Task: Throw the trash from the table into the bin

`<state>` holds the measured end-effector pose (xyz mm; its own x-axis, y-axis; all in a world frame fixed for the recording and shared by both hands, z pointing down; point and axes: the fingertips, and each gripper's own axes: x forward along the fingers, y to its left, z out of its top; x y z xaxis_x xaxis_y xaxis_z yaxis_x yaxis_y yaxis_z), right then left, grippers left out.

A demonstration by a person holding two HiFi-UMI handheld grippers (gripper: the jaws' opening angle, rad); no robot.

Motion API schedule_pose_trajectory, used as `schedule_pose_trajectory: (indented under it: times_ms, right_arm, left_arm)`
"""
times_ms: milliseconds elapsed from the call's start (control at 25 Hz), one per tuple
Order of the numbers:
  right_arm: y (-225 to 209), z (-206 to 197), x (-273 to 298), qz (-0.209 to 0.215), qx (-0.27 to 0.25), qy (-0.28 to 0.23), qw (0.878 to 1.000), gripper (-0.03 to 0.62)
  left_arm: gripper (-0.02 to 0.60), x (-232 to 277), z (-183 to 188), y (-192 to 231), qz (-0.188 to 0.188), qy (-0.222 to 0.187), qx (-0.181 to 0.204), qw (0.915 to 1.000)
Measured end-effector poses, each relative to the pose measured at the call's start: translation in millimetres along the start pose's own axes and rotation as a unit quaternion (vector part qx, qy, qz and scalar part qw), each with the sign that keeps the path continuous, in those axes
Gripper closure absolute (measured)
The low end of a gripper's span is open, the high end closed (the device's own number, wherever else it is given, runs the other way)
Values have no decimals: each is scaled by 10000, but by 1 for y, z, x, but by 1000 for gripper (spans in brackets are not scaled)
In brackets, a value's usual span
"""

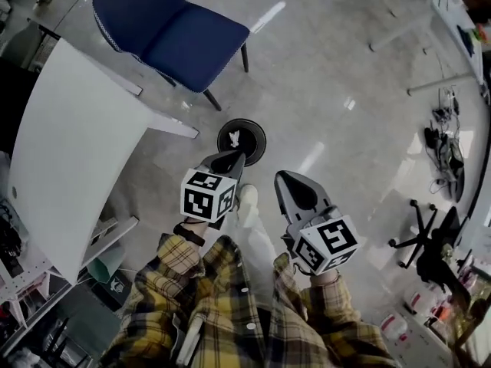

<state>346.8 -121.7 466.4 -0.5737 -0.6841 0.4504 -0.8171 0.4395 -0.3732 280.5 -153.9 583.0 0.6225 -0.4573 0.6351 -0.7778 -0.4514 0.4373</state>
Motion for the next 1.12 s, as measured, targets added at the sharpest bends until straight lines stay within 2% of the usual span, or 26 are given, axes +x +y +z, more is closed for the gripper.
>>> schedule_pose_trajectory:
  times_ms: [120,240,360,520,720,920,1120]
  right_arm:
    - [31,37,-15,351,-506,-90,9981,595]
    - [61,61,-23,720,-876,-120,9935,595]
    - [98,68,-20,1006,-997,-90,9899,595]
    - [166,76,9,1544,-1337,-86,9789,595]
    - [265,85,52,2054,-1678,-169,9640,595]
    - [374,86,105,2530,-1860,-171,9493,595]
    - [466,82,152,2919,-2056,-121,9340,595]
  left_arm:
    - [572,-55,41,-22,140,-688,-51,9975]
    - [573,-113,73,-31,398,-1336,-117,9902]
    - [574,-175,84,-25,658,-1805,-163,9812]
    - [574,-264,83,7,1129,-2427,-256,9632]
    - [574,-359,71,52,1531,-2863,-316,9453]
    - [574,-444,59,112,1888,-3070,-326,9322]
    - [574,-526,51,171,2227,-3380,-376,9137]
